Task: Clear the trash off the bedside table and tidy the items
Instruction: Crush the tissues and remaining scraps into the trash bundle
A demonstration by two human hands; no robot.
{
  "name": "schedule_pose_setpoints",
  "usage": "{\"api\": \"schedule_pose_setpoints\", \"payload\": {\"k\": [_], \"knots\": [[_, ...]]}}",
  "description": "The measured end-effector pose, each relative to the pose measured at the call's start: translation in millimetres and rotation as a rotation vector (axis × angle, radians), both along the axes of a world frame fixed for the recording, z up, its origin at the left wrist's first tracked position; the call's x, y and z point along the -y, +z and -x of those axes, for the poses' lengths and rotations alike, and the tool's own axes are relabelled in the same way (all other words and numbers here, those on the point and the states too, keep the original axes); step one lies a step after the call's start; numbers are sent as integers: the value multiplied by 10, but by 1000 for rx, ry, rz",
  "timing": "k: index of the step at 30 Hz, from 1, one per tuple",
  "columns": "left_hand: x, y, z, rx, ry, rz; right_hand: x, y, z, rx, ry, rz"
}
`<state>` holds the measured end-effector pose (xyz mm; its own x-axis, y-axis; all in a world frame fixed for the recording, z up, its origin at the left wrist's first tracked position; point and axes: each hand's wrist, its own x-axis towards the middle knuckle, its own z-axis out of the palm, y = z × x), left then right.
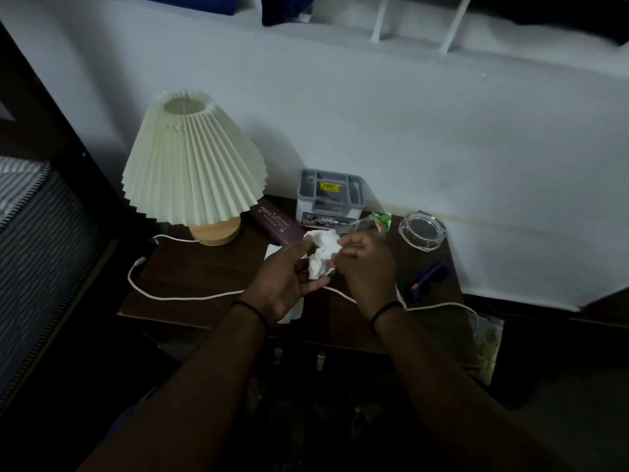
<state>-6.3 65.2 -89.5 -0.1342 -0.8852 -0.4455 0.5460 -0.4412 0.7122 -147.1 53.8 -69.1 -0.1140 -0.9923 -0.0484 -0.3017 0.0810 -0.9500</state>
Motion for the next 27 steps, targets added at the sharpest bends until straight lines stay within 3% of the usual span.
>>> {"api": "schedule_pose_setpoints", "payload": {"k": [3, 10, 13, 18, 23, 27], "knots": [[19, -71, -42, 62, 88, 17, -13, -77, -23, -346, 111, 154], [45, -125, -18, 138, 95, 89, 70, -55, 83, -562, 228, 345], [51, -110, 54, 193, 156, 93, 101, -23, 165, -475, 215, 243], [136, -103, 147, 204, 260, 61, 334, 94, 502, -288, -87, 139], [184, -125, 176, 174, 301, 80, 840, 170, 768, -492, -161, 41], [252, -143, 52, 154, 311, 100, 1332, 94, 849, -597, 25, -172]]}}
